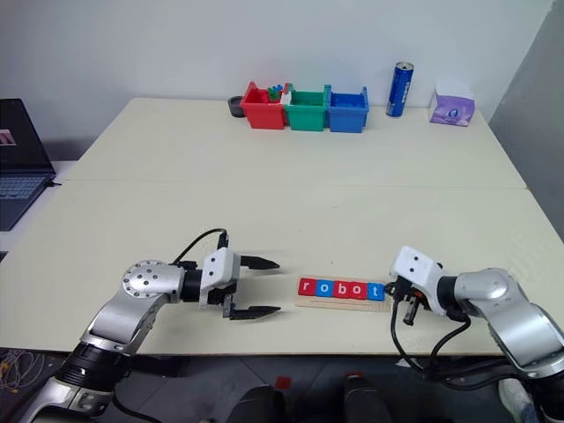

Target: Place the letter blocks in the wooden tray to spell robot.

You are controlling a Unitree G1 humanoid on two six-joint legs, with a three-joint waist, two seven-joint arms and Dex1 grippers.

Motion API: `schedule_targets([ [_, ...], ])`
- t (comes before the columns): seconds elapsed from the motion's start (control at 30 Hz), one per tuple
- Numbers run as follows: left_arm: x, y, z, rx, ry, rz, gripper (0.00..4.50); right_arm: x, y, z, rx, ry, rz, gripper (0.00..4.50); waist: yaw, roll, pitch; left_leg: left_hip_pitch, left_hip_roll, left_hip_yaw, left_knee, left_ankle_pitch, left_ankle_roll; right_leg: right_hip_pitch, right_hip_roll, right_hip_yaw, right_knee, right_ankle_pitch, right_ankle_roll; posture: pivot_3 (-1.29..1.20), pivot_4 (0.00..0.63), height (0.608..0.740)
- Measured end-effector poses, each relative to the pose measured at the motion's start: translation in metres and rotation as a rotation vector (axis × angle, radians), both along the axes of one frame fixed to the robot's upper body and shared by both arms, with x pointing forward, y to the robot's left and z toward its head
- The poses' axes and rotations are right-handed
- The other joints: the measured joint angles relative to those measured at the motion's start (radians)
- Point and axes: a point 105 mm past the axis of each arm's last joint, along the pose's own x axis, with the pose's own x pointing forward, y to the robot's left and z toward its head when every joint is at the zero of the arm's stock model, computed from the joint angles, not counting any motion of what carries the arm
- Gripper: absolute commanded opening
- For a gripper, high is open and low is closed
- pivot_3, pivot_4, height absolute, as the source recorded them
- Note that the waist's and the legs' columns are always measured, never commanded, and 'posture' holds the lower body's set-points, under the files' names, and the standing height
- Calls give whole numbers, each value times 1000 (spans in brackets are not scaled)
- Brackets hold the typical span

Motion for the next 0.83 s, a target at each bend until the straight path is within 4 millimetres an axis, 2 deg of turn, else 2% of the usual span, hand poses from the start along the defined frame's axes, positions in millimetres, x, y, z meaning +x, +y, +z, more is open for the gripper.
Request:
schedule_targets([
  [0.17, -1, 7, 5, -9, 14, -4, 4500, -12, 3, 21, 91, 4, 78, 2443, 0, 0, 0, 0, 0, 0, 0, 0, 0, 0, 0, -1, 0, 0, 0, 0, 150, 740],
  [0.3, -2, 15, 5, 34, -8, -3, 4500, -18, 1, 27, 98, 3, 121, 3899, 0, 0, 0, 0, 0, 0, 0, 0, 0, 0, 0, 0, 0, 0, 0, 0, 150, 740],
  [0.37, -2, 19, 5, 59, -29, -2, 4500, -20, -1, 29, 93, 0, 131, 4456, 0, 0, 0, 0, 0, 0, 0, 0, 0, 0, 0, 0, 0, 0, 0, 0, 150, 740],
  [0.83, -7, 9, 16, 9, -1, -44, 4500, -20, -5, 32, 87, -48, 153, 4456, 0, 0, 0, 0, 0, 1, 0, 0, 0, 0, 0, 0, 0, 0, 0, 0, 150, 740],
])
